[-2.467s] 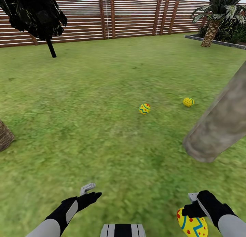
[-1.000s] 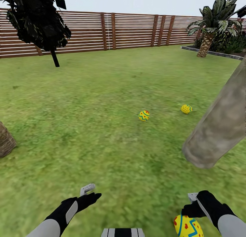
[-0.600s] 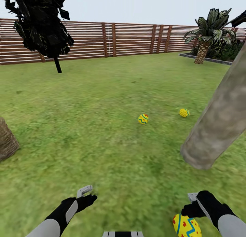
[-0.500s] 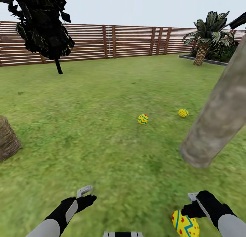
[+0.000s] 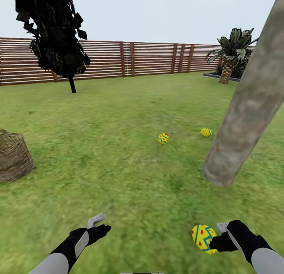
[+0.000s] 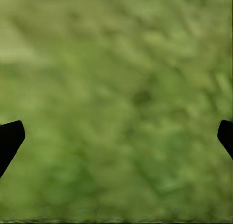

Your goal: Take the three Easter eggs out of the wicker basket on the lawn in the garden, then place them on the lawn next to a single tree (choose any tree) so that all three eggs are next to the same tree and none are left in the basket.

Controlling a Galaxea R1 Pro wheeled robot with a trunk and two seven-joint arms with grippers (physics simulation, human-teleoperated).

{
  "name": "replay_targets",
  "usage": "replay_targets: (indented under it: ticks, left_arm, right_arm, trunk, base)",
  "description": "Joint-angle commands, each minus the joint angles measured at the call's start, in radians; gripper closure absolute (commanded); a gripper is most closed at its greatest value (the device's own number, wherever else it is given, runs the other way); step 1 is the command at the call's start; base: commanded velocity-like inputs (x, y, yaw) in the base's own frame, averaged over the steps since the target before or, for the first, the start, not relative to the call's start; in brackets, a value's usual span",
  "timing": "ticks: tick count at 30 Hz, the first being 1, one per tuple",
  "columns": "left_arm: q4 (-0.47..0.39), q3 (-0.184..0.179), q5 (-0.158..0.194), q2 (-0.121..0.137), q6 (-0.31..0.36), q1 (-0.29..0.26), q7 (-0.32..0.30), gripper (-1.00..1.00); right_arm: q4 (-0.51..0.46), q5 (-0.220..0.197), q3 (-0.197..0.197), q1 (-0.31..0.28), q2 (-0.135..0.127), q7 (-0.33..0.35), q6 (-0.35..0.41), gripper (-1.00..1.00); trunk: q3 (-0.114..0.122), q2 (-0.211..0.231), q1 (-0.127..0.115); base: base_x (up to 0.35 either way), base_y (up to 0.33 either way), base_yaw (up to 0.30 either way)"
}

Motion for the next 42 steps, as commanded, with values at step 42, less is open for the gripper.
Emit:
replay_targets:
  ticks: [42]
  left_arm:
    - [0.003, 0.004, 0.006, -0.012, -0.001, 0.000, -0.002, -1.00]
  right_arm:
    - [0.003, 0.004, -0.002, 0.000, -0.011, 0.013, 0.003, -1.00]
  trunk:
    - [0.085, 0.066, -0.042]
  base:
    - [-0.212, 0.000, 0.000]
